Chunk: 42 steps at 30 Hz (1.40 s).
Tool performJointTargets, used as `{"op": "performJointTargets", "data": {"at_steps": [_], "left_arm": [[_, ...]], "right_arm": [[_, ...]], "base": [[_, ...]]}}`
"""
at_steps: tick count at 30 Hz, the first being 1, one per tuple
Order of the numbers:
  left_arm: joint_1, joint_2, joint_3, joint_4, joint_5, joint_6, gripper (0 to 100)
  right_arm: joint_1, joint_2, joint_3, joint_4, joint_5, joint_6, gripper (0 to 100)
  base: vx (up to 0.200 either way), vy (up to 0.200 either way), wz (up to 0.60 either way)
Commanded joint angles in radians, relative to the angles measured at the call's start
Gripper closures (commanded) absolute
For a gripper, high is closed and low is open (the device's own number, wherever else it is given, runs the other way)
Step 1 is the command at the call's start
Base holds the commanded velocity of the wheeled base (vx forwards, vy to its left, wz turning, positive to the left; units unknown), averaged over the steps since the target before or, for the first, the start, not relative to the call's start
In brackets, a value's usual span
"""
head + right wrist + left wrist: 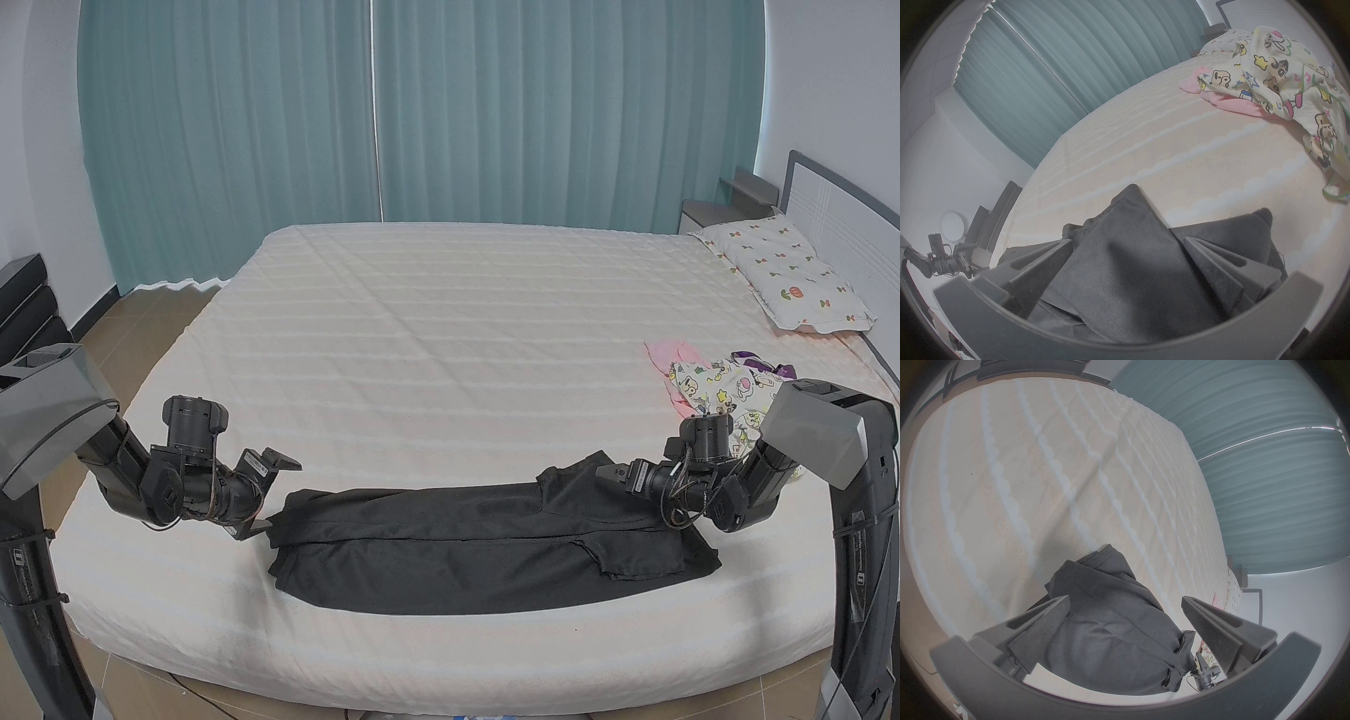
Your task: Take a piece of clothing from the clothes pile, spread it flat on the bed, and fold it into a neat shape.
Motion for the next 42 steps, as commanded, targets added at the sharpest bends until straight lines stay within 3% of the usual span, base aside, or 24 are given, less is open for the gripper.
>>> {"op": "performJointTargets", "data": {"at_steps": [1, 28, 38, 39, 42], "left_arm": [[0.0, 0.002, 0.004, 0.0, 0.0, 0.0, 0], [0.0, 0.004, 0.004, 0.0, 0.0, 0.004, 0], [0.0, 0.004, 0.004, 0.0, 0.001, 0.004, 0], [0.0, 0.004, 0.004, 0.0, 0.001, 0.004, 0], [-0.001, 0.004, 0.005, 0.0, 0.004, 0.004, 0]], "right_arm": [[-0.001, 0.006, 0.0, -0.002, -0.003, 0.0, 100], [-0.068, -0.169, 0.246, -0.014, 0.017, -0.003, 100], [-0.096, -0.189, 0.33, -0.014, 0.022, -0.052, 100], [-0.096, -0.189, 0.33, -0.014, 0.022, -0.052, 0], [-0.096, -0.197, 0.342, -0.022, 0.02, -0.049, 0]], "base": [[0.0, 0.0, 0.0], [0.0, 0.0, 0.0], [0.0, 0.0, 0.0], [0.0, 0.0, 0.0], [0.0, 0.0, 0.0]]}}
